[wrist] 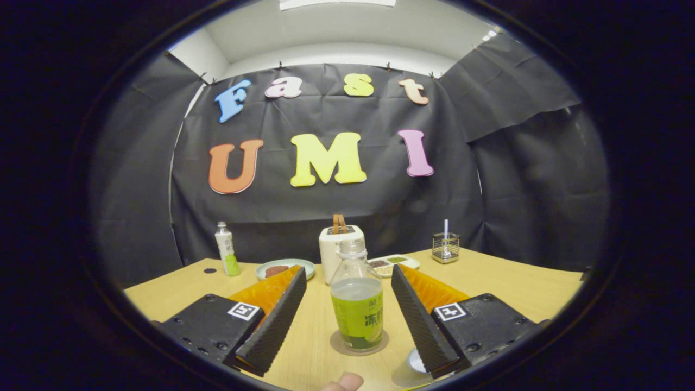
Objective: Take the bottle from table, then pour the juice into the cup, finally place the bottle on the coaster
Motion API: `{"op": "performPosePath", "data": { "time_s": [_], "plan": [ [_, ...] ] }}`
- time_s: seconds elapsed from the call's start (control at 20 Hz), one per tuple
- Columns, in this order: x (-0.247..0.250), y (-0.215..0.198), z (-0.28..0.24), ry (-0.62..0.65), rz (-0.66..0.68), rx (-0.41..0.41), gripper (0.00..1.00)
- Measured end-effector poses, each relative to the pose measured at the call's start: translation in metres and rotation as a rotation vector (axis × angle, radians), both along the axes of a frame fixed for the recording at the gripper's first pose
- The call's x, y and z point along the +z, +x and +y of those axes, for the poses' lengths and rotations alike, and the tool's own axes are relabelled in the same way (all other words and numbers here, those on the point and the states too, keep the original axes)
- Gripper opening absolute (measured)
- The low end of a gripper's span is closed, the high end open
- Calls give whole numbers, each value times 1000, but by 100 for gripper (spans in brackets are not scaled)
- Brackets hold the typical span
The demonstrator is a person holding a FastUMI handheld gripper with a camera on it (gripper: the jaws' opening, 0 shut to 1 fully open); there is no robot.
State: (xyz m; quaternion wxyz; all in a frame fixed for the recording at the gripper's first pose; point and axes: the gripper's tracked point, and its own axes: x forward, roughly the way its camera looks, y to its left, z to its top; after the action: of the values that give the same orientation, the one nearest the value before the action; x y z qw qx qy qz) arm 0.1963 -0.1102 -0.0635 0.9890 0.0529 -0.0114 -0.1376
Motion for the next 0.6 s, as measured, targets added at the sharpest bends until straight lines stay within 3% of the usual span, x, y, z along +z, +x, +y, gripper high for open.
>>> {"op": "performPosePath", "data": {
  "time_s": [0.4,0.6],
  "plan": [
    [-9,-100,-7,-65,66,-47,100],
    [6,-148,2,-50,26,-4,100]
  ]
}}
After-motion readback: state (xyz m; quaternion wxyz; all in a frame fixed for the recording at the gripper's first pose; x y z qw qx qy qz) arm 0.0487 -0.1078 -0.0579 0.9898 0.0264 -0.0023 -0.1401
